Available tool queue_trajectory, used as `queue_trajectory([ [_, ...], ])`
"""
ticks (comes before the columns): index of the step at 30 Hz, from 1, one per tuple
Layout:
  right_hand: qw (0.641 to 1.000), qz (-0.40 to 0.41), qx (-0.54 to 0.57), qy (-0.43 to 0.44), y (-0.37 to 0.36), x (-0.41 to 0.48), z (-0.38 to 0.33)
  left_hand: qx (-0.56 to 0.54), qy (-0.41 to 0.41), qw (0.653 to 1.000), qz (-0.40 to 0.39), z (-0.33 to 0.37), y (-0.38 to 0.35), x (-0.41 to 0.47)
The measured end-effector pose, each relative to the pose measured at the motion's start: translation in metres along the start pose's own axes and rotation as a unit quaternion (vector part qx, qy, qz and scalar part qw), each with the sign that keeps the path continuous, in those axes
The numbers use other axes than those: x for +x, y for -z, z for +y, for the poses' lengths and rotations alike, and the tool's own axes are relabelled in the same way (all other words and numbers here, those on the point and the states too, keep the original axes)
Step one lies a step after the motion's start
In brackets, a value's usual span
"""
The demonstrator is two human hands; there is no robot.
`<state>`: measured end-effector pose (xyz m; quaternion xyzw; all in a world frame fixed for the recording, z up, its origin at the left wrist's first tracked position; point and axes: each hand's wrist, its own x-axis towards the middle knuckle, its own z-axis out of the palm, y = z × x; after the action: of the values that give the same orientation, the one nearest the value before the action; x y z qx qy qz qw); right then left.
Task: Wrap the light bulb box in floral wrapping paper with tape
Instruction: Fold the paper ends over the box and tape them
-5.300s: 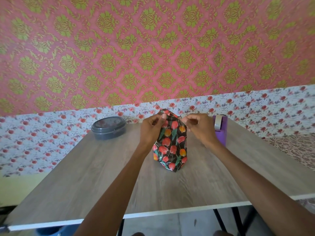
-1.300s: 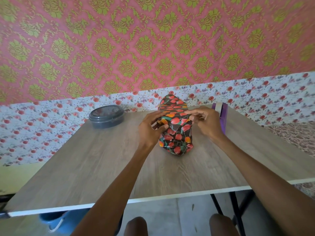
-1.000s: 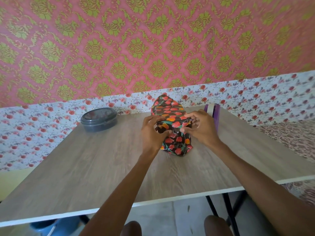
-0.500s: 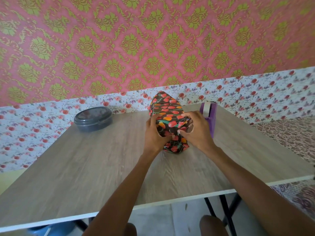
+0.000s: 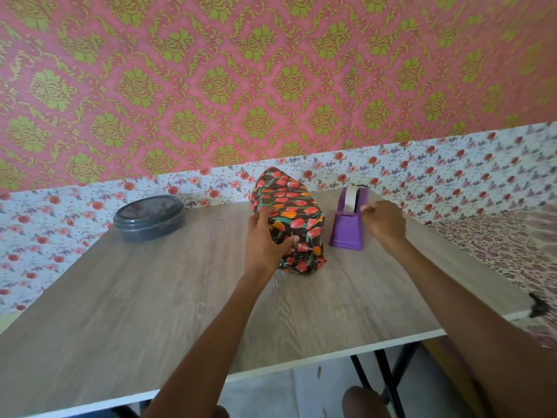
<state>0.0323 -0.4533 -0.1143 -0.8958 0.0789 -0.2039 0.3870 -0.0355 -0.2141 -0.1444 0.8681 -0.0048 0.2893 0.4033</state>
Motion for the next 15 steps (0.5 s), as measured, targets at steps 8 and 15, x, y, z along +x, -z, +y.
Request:
queue_trajectory([
  [8, 0.885, -0.221, 0.268, -0.311, 0.002, 0.022, -0.022, 0.005, 0.001, 1.000, -0.014, 0.001, -0.001, 0.002],
  [15, 0.862, -0.184, 0.377, -0.286, -0.006, 0.024, -0.028, 0.002, -0.006, 1.000, -0.016, -0.001, -0.002, 0.003],
])
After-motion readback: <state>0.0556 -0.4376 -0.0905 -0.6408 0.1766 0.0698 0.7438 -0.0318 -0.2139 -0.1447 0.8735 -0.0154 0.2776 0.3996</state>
